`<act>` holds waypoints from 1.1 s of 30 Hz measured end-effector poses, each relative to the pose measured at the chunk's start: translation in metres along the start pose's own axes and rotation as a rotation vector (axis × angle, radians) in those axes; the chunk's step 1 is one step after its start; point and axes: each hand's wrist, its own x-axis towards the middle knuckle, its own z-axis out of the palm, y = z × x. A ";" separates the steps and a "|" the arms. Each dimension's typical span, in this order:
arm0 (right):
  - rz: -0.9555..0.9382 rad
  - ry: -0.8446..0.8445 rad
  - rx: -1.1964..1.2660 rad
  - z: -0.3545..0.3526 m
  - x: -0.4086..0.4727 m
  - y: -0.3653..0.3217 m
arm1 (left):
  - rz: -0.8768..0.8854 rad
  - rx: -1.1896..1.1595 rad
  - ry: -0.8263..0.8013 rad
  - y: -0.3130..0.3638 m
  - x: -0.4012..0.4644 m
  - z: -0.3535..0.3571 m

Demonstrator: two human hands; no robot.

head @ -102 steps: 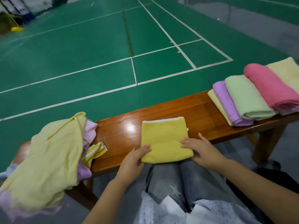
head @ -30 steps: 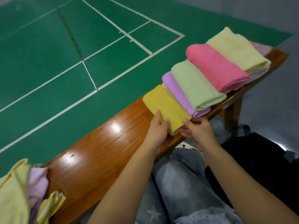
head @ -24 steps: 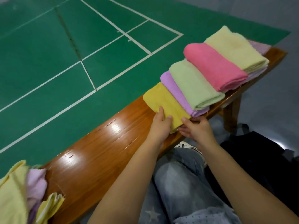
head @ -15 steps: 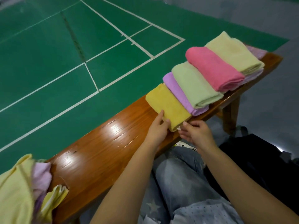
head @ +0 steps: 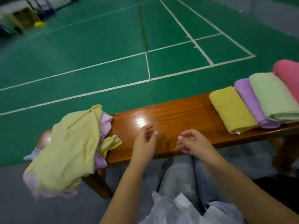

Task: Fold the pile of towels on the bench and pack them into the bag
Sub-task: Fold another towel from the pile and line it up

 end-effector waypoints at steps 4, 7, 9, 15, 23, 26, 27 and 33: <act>-0.043 -0.118 -0.119 0.046 -0.002 -0.012 | 0.024 0.283 0.410 -0.039 0.001 -0.072; -0.056 -0.155 -0.149 0.074 -0.002 -0.016 | -0.057 0.511 0.645 -0.077 -0.004 -0.125; -0.062 -0.168 -0.159 0.086 -0.002 -0.015 | -0.139 0.641 0.667 -0.103 -0.011 -0.150; -0.032 -0.176 -0.179 0.099 -0.002 -0.004 | -0.083 0.633 0.602 -0.127 -0.004 -0.182; -0.023 -0.131 -0.180 0.089 0.000 0.001 | -0.041 0.411 0.589 -0.076 -0.011 -0.173; -0.074 -0.221 -0.220 0.091 -0.003 -0.002 | 0.087 0.330 0.574 -0.039 -0.019 -0.162; -0.107 -0.271 -0.234 0.093 -0.005 -0.003 | 0.126 0.300 0.571 -0.027 -0.019 -0.158; -0.336 -0.483 -0.300 0.102 -0.012 -0.019 | 0.341 0.033 0.473 0.035 -0.012 -0.128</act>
